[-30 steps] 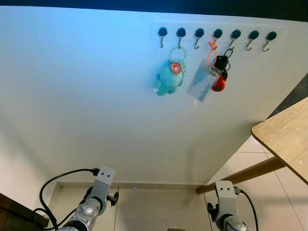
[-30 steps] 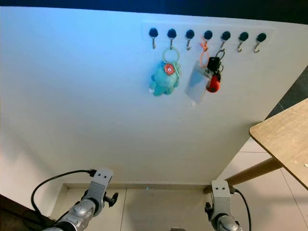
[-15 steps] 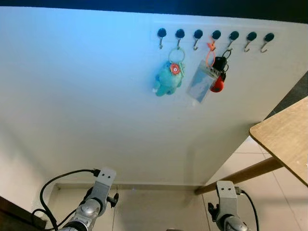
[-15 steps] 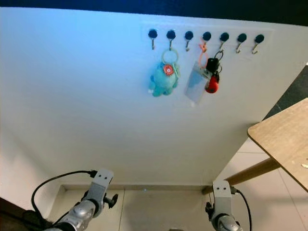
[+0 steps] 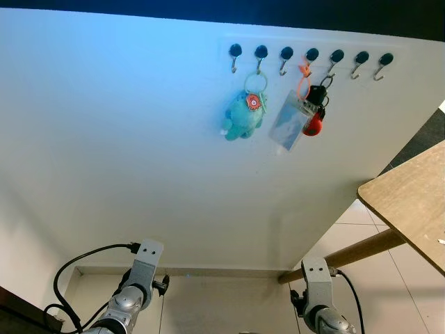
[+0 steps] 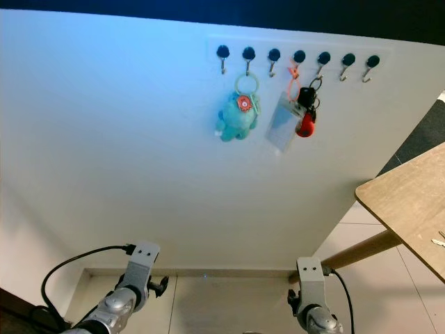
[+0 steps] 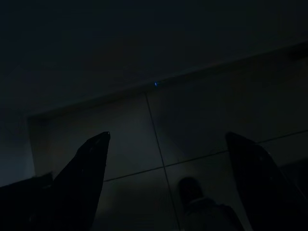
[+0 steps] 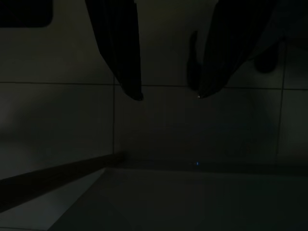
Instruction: Hang keys on a hook
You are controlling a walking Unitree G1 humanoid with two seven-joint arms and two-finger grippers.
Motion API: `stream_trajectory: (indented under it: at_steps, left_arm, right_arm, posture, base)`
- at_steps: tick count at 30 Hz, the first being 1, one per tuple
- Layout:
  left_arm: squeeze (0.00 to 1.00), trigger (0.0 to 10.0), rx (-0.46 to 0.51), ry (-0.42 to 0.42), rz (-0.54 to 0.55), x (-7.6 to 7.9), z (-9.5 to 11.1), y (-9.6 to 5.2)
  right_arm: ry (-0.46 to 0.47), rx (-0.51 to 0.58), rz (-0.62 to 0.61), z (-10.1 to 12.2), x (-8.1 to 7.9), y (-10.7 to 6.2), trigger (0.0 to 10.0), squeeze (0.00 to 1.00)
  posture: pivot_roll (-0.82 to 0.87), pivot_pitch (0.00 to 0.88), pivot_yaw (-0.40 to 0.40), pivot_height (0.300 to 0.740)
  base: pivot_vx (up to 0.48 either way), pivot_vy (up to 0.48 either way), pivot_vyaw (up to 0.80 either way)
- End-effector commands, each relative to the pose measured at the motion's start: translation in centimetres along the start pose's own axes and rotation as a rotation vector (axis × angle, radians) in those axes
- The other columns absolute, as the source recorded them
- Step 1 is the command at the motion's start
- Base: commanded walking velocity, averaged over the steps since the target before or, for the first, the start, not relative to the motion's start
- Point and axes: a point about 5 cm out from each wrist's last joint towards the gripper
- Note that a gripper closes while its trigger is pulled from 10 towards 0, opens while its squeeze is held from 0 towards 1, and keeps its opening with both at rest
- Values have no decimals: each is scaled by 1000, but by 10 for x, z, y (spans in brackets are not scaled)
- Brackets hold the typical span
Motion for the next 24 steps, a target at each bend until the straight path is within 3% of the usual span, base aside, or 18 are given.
stream_trajectory:
  at_steps: [1, 10, 20, 24]
  left_arm:
    - [0, 10000, 6, -7, 1, 0, 0, 0]
    - [0, 10000, 3, 8, 3, -6, -5, -3]
    - [0, 10000, -10, 33, -35, 9, -6, -1]
    - [0, 10000, -2, 34, -47, 14, -2, 1]
  right_arm:
    - [7, -29, 16, -8, -4, -2, 10000, 0]
    - [5, -46, 27, -19, -10, -6, 10000, 0]
    - [70, -37, -9, -20, -7, -7, 10000, 0]
    - [47, -42, -24, -18, 0, -6, 10000, 0]
  posture:
    - [57, 39, -69, 740]
    - [46, 33, -53, 740]
    - [22, 8, -30, 740]
    - [18, 8, -27, 740]
  base:
    - [0, 0, 0]
    - [0, 0, 0]
    - [0, 0, 0]
    - [0, 0, 0]
Point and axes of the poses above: a point about 5 cm out from each wrist's last joint towards the gripper, its own y axis pointing out of the wrist towards the gripper, its own z axis along the axis of the wrist's last joint, x = y × z, and after that the axes turned 8 degrees about -y, right-handed
